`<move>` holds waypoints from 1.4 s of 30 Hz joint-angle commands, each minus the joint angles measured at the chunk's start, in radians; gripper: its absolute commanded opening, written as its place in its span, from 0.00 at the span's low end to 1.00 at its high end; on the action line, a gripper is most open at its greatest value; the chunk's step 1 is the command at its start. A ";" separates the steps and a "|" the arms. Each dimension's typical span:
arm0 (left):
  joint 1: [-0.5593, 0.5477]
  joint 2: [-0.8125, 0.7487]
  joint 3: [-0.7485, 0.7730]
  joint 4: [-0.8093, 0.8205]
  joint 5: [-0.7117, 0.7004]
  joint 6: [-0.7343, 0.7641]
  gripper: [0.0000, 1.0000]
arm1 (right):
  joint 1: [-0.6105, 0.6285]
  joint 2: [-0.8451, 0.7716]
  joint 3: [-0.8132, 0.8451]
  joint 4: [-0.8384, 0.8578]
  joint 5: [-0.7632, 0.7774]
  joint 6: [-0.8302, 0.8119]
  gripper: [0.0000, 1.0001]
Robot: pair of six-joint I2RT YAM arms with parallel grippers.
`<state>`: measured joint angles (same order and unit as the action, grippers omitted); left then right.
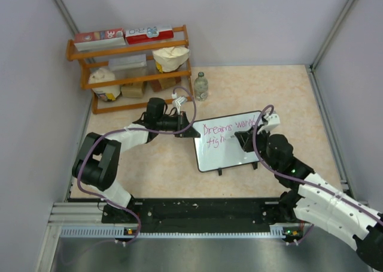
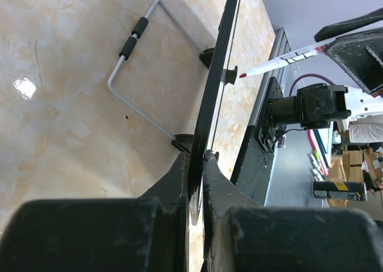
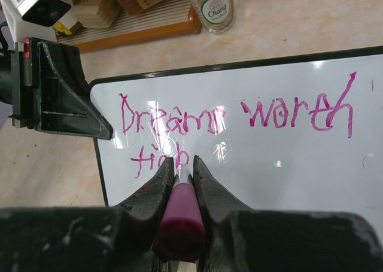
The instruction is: Write a sentence on the whiteboard
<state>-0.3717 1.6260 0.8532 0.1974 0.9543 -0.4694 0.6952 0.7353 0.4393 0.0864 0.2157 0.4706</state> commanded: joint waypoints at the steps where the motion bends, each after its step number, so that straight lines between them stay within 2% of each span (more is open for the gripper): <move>1: 0.008 0.000 0.018 -0.027 -0.135 0.048 0.00 | -0.011 -0.028 0.061 0.026 0.010 -0.029 0.00; 18: 0.008 -0.011 0.017 -0.032 -0.134 0.049 0.00 | -0.025 0.105 0.078 0.079 0.028 -0.036 0.00; 34: 0.008 -0.005 0.018 -0.030 -0.134 0.048 0.00 | -0.051 0.046 0.035 0.000 0.051 -0.044 0.00; 42: 0.008 -0.003 0.017 -0.030 -0.135 0.049 0.00 | -0.063 0.023 0.052 0.006 0.014 -0.044 0.00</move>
<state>-0.3717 1.6257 0.8536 0.1974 0.9550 -0.4694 0.6426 0.7792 0.4713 0.0731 0.2417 0.4446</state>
